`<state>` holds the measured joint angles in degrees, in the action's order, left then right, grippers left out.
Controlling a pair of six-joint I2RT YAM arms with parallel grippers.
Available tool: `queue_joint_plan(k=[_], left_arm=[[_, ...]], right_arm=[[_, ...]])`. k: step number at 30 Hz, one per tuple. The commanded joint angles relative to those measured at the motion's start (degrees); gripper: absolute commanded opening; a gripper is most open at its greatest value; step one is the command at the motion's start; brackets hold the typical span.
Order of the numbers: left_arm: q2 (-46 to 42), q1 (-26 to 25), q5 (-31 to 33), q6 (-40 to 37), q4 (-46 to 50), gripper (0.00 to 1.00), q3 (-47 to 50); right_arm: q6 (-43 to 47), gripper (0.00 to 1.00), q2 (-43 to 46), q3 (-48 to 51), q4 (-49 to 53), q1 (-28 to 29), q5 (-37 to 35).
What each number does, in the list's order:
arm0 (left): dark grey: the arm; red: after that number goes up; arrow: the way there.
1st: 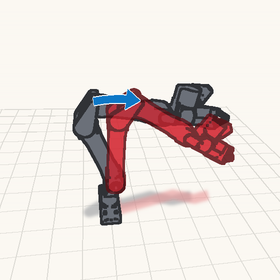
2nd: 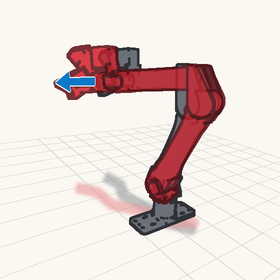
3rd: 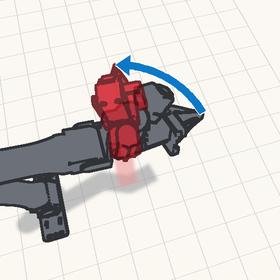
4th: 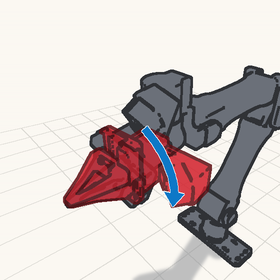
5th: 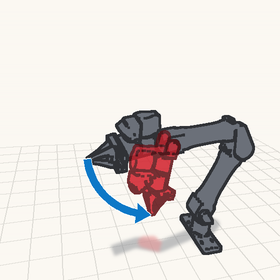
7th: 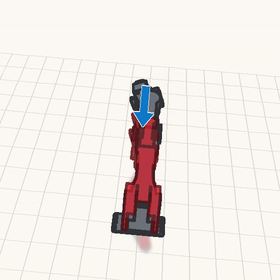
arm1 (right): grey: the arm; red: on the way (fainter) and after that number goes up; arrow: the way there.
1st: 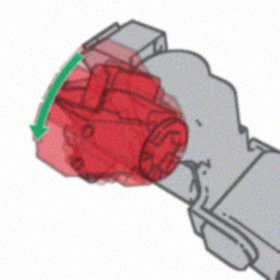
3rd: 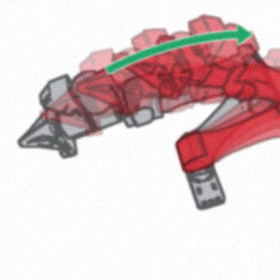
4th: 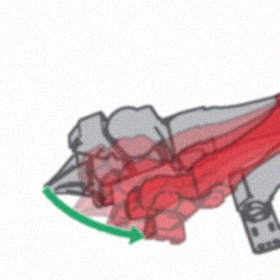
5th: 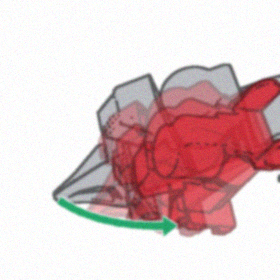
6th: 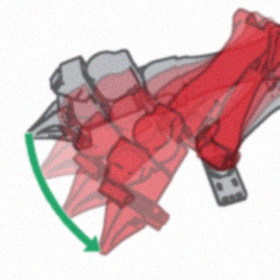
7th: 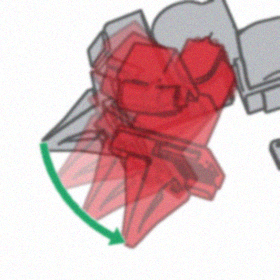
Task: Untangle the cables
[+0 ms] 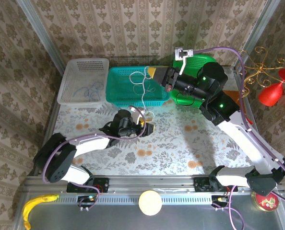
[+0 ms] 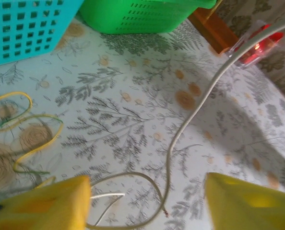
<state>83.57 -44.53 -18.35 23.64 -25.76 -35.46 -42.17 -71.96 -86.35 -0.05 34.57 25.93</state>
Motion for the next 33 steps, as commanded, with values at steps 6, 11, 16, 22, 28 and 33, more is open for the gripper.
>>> queue_joint_plan(k=[6,11,16,22,28,33], left_arm=[[8.5,1.7,1.7,2.2,-13.2,0.3,4.9],[11.7,3.0,0.4,5.5,-21.3,0.31,11.1],[11.5,3.8,-0.2,8.2,-26.9,0.34,14.3],[4.5,5.2,-3.0,11.4,-26.2,0.51,13.6],[-9.6,6.5,-1.1,11.4,-15.1,0.74,11.6],[-20.7,9.2,2.4,10.5,-2.8,0.84,10.5]], right_arm=[[2.3,0.0,-2.5,-21.1,5.4,-0.4,2.1],[4.8,0.0,-5.4,-33.0,8.8,-0.8,1.6],[6.8,0.0,-9.9,-39.4,12.0,-1.7,1.1],[8.6,0.0,-14.1,-39.6,13.5,-2.4,0.0],[10.4,0.0,-18.3,-37.7,13.1,-2.7,-2.2],[11.4,0.0,-23.8,-39.8,13.2,-3.2,-3.5]])
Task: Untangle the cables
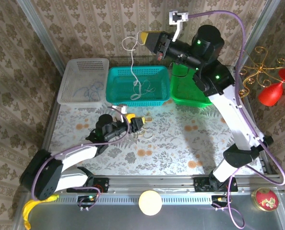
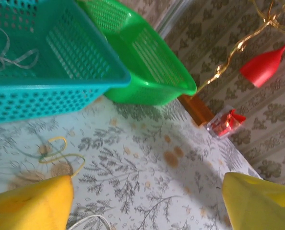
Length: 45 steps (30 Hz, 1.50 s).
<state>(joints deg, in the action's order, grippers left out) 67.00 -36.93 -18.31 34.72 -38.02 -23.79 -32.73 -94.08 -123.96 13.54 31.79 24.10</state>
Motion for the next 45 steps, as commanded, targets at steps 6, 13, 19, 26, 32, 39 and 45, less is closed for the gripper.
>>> queue_joint_plan(k=[6,13,19,26,32,39,45], left_arm=[[-14.3,6.0,5.7,0.8,17.8,1.0,-0.1],[-20.7,10.5,4.8,2.3,25.0,1.0,-1.1],[-23.4,13.9,3.1,2.4,29.1,1.0,-2.0],[-24.6,14.4,2.6,2.7,30.6,1.0,-2.0],[-23.9,14.5,2.6,2.5,31.0,1.0,-2.6],[-21.7,14.6,2.1,2.6,30.9,1.0,-3.7],[-20.1,14.5,1.9,3.0,30.2,1.0,-4.3]], right_arm=[[3.6,0.0,-9.9,-6.7,1.0,-1.0,-3.2],[5.9,0.0,-20.9,-11.2,2.8,-2.3,-3.6],[7.0,0.0,-28.9,-13.9,5.9,-3.3,-3.7],[6.7,0.0,-32.5,-20.2,8.4,-3.9,-3.3],[5.7,0.0,-34.3,-32.4,12.4,-5.0,-2.8],[3.2,0.0,-31.4,-32.8,10.2,-7.1,-2.9],[3.4,0.0,-32.1,-29.7,10.5,-7.7,-2.4]])
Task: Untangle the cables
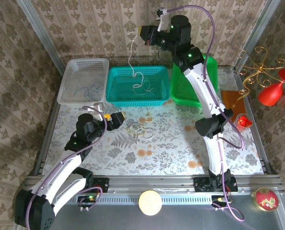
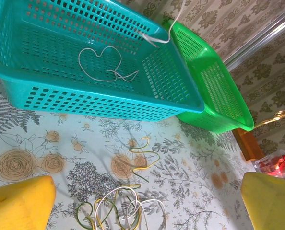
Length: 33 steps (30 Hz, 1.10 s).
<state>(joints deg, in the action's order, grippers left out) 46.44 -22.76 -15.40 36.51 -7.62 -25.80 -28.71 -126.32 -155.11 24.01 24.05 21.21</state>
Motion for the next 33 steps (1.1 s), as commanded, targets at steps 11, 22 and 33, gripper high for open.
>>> queue_joint_plan(k=[11,22,33], left_arm=[[2.9,0.1,-1.2,2.2,-1.5,1.0,-3.1],[8.8,-0.7,-2.2,2.6,-3.8,1.0,-6.0],[13.2,-2.3,5.0,2.4,0.6,1.0,-9.3]], right_arm=[[5.6,0.2,1.6,32.8,-3.7,0.5,-4.1],[8.7,0.65,15.0,45.5,-0.4,0.9,-7.5],[3.4,0.62,37.3,83.2,-8.5,7.1,-12.2]])
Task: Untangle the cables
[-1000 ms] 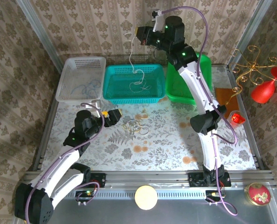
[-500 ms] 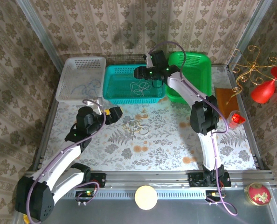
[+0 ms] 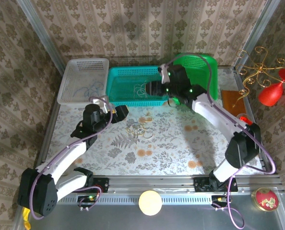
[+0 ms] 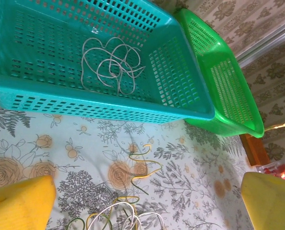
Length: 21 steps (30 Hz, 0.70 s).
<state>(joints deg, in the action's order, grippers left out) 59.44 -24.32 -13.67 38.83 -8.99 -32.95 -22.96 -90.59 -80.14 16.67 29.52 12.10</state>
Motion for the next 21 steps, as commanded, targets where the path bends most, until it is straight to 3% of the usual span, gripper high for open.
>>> queue_joint_plan(k=[1,5,9,21], left_arm=[[0.5,-0.9,3.6,-0.3,3.2,1.0,-2.7],[1.8,-3.6,6.3,-1.9,7.2,1.0,-4.0],[4.1,-5.3,7.4,-2.9,7.8,1.0,-3.4],[6.4,-5.9,5.4,-0.6,4.4,1.0,-1.6]], right_arm=[[-2.6,0.62,2.8,11.4,-1.9,2.3,-3.7],[-4.4,0.61,6.0,23.2,-5.5,4.3,-6.2],[-3.6,0.6,4.4,28.3,-9.0,4.9,-9.7],[2.9,0.61,-10.0,19.6,-10.5,5.0,-10.5]])
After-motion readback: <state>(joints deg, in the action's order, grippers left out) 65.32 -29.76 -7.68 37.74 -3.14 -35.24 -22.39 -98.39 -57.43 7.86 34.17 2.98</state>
